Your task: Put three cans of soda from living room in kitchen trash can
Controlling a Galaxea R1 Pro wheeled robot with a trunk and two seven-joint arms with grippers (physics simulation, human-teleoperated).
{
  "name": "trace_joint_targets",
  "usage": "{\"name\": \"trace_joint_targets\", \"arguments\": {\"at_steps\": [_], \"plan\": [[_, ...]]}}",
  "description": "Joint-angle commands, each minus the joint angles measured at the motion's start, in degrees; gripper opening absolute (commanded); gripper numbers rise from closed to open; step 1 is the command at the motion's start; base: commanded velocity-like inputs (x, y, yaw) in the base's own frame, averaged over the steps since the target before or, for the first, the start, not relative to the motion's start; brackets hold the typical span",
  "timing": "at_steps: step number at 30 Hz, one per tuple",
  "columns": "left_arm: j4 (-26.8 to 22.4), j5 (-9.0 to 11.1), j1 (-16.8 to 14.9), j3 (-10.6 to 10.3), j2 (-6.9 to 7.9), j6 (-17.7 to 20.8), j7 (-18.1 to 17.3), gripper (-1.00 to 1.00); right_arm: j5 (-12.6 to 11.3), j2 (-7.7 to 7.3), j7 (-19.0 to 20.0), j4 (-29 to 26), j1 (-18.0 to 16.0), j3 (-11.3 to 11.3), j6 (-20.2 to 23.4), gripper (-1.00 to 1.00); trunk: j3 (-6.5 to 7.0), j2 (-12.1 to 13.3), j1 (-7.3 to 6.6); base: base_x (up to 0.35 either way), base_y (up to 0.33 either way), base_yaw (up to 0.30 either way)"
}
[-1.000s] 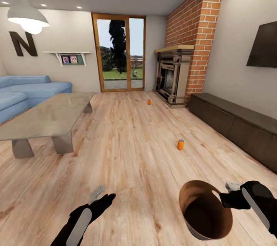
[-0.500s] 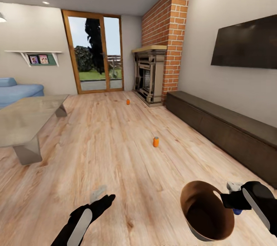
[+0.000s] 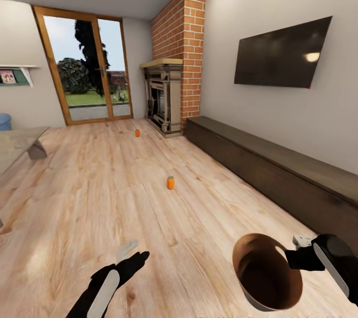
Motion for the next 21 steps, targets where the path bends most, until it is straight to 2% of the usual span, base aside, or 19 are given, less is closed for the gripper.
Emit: {"name": "trace_joint_targets", "arguments": {"at_steps": [1,7,8,9,10,12,13,14,18,19,21], "plan": [[0.02,0.0,0.0,0.0,-0.01,0.01,0.0,1.0,-1.18,0.0,0.22,-0.03,0.0,0.0,0.08,-1.0,0.01,0.0,0.0,0.0,-0.302,-0.191],[0.06,0.0,-0.01,0.0,-0.01,0.06,0.0,1.0,-1.12,-0.08,0.25,0.29,0.05,-0.05,0.08,-1.0,0.01,0.0,0.0,0.0,-0.302,-0.059],[0.06,0.0,-0.01,0.0,-0.02,0.08,0.0,1.0,-1.08,-0.33,0.2,0.45,0.05,-0.05,0.08,-1.0,0.01,0.0,0.0,0.0,-0.302,-0.007],[0.06,-0.02,-0.04,0.0,-0.03,0.27,0.0,1.0,-1.07,-1.61,0.15,0.89,0.17,-0.05,0.08,-1.0,0.01,0.0,0.0,0.0,-0.302,-0.003],[0.09,-0.04,-0.13,-0.22,-0.16,0.46,0.03,1.0,-1.12,-2.17,0.15,1.14,0.3,-0.05,0.08,-1.0,0.01,0.0,0.0,0.0,-0.302,-0.02],[0.12,-0.06,-0.37,-2.33,-0.43,0.74,0.35,1.0,-1.18,-2.8,0.19,1.66,0.44,-0.05,0.08,-1.0,0.01,0.0,0.0,0.0,-0.292,-0.076],[0.12,-0.08,-1.0,-6.04,-0.61,0.93,0.91,1.0,-1.22,-3.2,0.21,2.3,0.51,-0.05,0.08,-1.0,0.01,0.0,0.0,0.0,-0.157,-0.189],[-0.22,0.18,-1.65,-9.21,-0.79,2.64,4.02,1.0,-1.25,-3.57,0.23,2.73,0.55,-0.05,0.08,-1.0,0.01,0.0,0.0,0.0,-0.064,-0.25],[-2.32,0.55,-2.16,-10.77,-1.05,8.2,10.59,1.0,-1.27,-3.81,0.24,2.96,0.58,-0.05,0.08,-1.0,0.01,0.0,0.0,0.0,-0.03,-0.273],[-2.57,0.4,-2.35,-11.16,-1.63,9.71,13.77,1.0,-1.27,-3.85,0.24,3.0,0.58,-0.05,0.08,-1.0,0.01,0.0,0.0,0.0,-0.004,-0.29],[-2.41,0.26,-2.41,-11.37,-1.96,10.14,14.75,1.0,-1.26,-3.86,0.24,3.01,0.58,-0.05,0.08,-1.0,0.01,0.0,0.0,0.0,-0.003,-0.291]]}}
